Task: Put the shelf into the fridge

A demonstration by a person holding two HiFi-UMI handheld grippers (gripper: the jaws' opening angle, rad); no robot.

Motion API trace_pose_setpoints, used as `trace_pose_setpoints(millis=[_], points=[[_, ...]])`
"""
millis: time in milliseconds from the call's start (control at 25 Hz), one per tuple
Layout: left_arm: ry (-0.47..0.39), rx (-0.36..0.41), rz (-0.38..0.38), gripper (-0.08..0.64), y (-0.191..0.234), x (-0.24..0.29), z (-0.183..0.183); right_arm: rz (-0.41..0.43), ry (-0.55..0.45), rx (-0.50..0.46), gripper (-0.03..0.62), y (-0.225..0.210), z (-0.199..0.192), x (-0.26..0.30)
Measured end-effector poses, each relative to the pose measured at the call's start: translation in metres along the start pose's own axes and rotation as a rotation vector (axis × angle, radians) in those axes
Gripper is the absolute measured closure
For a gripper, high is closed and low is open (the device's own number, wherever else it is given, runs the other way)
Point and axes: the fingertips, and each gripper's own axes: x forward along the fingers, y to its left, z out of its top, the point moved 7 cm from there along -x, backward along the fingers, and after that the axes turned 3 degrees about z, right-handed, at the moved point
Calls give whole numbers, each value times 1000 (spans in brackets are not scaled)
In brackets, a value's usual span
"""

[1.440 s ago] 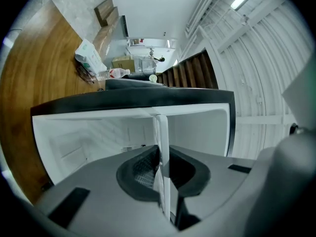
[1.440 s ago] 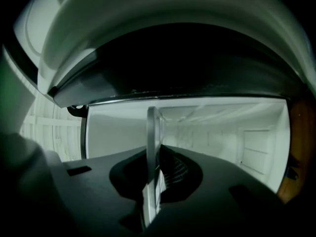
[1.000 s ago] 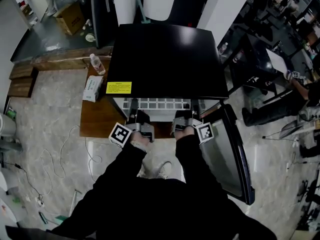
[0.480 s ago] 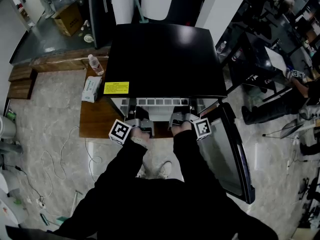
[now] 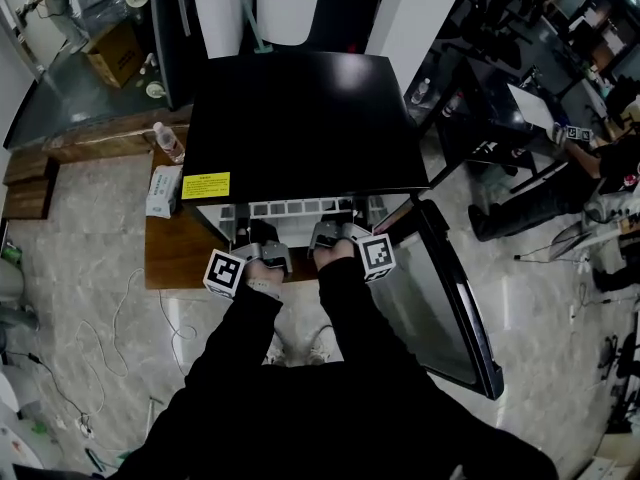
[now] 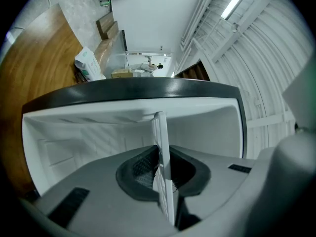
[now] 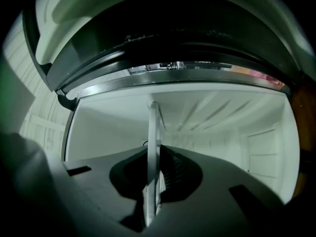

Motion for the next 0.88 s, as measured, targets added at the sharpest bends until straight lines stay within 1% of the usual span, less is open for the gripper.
trace_pose_setpoints(millis=[240,400,480,600,640,720,800,880], points=[[-17,12,-27,523,3,3,-2,9,-1,-16,571,-2,2,-1],[7,13,-34,522,3,8,-2,27,25,-17,569,-3,4,3],[29,18,-43,515,3,5,-1,30,55,-22,568,-2,5,0],[63,29,-55,434,4,-10,2,47,116,-45,494,-4,8,-16],[82,42,-59,411,5,-19,2,55,143,-59,489,-3,8,-24],[121,61,-57,410,7,-37,2,58,200,-91,492,0,4,-43],[154,59,-52,411,8,-56,4,64,266,-123,498,6,-1,-62],[227,78,-71,411,0,-75,2,83,372,-197,518,16,-9,-83]])
